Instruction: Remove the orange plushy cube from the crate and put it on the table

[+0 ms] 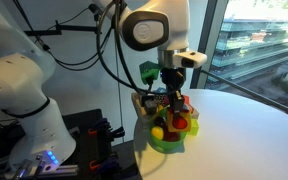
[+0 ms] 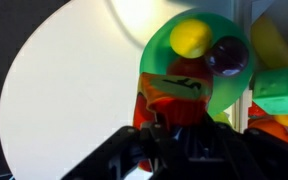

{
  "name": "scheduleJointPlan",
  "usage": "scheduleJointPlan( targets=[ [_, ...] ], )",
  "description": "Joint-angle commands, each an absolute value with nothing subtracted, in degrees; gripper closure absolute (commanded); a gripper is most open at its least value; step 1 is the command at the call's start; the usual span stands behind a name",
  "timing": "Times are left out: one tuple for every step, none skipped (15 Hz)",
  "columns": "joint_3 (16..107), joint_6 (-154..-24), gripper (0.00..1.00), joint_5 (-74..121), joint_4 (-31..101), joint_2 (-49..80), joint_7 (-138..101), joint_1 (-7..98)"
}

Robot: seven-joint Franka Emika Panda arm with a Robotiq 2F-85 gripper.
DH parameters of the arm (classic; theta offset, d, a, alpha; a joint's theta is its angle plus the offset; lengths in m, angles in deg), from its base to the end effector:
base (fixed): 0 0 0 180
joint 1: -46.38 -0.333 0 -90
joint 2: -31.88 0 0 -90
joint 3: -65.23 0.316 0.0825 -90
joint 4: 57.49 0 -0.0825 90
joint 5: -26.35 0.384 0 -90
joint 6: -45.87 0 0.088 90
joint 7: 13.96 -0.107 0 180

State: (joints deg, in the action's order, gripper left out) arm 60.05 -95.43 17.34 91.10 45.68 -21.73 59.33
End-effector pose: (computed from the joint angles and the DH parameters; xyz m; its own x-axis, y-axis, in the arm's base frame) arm 0.4137 -0.1344 0.3508 0.9396 -0.3207 0.1194 -0.3306 -0.9408 0.0743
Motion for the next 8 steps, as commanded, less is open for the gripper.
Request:
scheduleJointPlan(
  targets=[
    [59.34, -94.37, 0.89, 14.28, 89.09, 44.36, -25.35, 60.96],
    [59.15, -94.5, 0.89, 13.76, 88.91, 44.08, -26.14, 61.39],
    [58.97, -94.49, 0.89, 13.25, 88.7, 43.83, -26.78, 61.72],
    [58.76, -94.56, 0.89, 12.65, 88.42, 43.42, -27.57, 62.15],
    [58.57, -94.59, 0.89, 12.24, 88.1, 42.99, -28.31, 62.48],
    [58.34, -94.65, 0.89, 11.85, 87.67, 42.41, -29.02, 62.77],
    [58.18, -94.66, 0.89, 11.45, 87.24, 41.9, -29.71, 62.98],
    [58.03, -94.82, 0.89, 10.8, 86.62, 41.17, -30.7, 63.23]
  ],
)
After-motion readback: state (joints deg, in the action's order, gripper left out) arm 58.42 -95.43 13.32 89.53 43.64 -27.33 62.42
